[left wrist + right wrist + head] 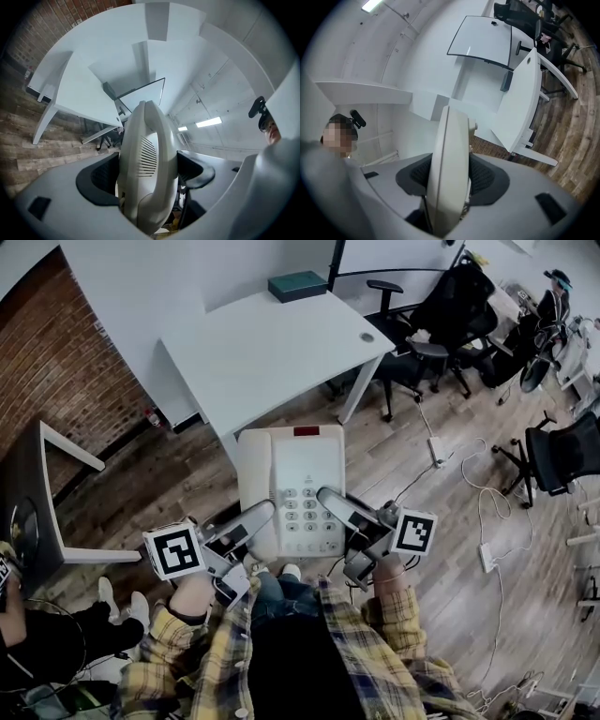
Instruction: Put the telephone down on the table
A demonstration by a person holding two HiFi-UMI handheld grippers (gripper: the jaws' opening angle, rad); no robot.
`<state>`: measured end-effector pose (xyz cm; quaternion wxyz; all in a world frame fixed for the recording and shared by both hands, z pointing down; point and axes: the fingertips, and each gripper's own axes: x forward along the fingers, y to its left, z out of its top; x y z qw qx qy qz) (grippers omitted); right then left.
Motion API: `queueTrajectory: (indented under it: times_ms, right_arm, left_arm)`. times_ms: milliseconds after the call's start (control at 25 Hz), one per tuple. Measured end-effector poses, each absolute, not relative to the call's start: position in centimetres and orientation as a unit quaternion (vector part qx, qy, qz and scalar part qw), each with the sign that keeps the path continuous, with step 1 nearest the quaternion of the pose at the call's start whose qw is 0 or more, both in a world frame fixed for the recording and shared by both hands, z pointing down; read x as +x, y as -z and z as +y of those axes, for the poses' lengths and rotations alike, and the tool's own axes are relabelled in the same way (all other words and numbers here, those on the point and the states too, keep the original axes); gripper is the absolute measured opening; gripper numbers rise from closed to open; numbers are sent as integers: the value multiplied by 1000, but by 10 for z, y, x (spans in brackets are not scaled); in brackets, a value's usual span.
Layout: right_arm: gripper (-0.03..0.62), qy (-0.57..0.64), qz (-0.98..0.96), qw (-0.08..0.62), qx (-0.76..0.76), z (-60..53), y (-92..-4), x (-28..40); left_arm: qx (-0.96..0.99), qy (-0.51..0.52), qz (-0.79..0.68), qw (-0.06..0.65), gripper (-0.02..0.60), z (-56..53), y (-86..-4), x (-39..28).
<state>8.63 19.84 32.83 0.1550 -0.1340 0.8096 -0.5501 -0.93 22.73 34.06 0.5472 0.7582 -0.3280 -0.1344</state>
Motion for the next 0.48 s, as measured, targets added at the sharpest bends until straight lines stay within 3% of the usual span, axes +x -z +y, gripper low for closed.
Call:
queueTrajectory:
  times_ms: [480]
  right_arm:
    - [209,555,804,170,-131,170,-337,99]
  left_arm:
    - [761,119,-332,545,367,198,-344,3]
